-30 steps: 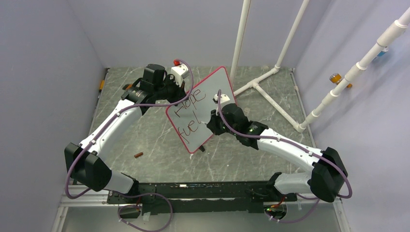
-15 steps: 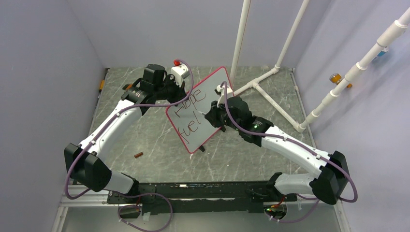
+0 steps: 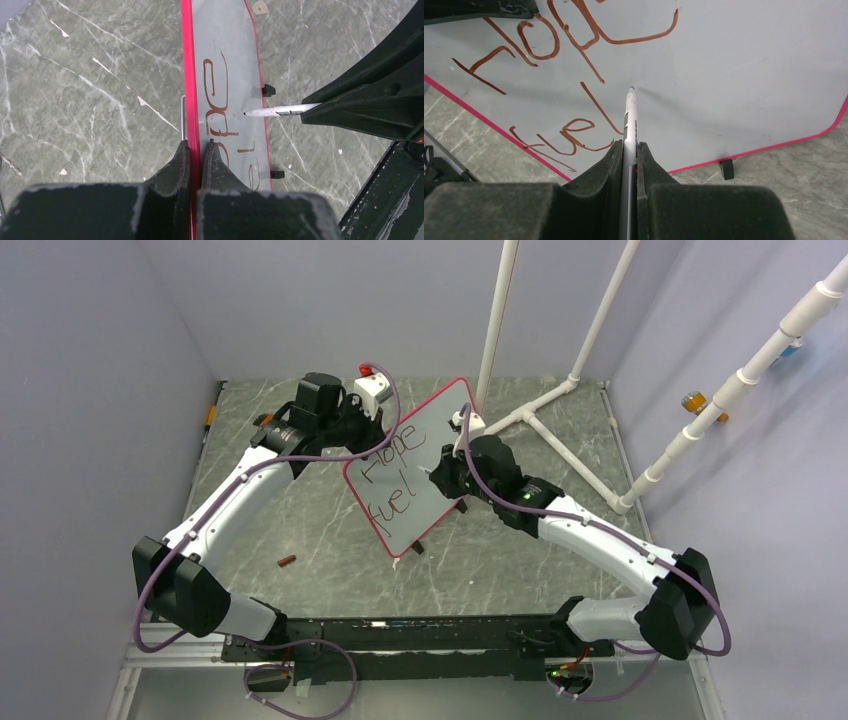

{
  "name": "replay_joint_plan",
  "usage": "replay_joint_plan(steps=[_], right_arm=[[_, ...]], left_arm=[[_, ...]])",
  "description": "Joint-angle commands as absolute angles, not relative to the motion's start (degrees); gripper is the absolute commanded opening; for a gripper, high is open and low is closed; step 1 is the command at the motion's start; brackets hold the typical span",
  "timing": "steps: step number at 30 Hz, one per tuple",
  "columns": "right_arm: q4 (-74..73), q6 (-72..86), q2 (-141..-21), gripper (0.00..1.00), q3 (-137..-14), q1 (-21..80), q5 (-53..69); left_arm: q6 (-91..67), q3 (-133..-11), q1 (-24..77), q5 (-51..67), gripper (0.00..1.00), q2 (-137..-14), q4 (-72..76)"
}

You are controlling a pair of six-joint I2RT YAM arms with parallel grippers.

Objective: Write a sentence on the whiteboard

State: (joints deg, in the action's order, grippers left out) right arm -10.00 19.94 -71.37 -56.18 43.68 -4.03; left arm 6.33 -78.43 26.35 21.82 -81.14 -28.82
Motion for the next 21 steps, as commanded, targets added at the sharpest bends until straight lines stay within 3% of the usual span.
replay_joint_plan(steps=[1, 21], right_arm=[[-7.4, 20.1, -72.8, 0.0, -57.1, 43.5, -3.7], [-2.6, 20.1, -74.3, 0.0, -52.1, 43.6, 3.7]], left_arm=[[12.5, -77.6, 26.5, 18.7, 0.0, -79.9, -31.1], [12.5, -77.6, 26.6, 18.9, 0.0, -80.2, -31.1]])
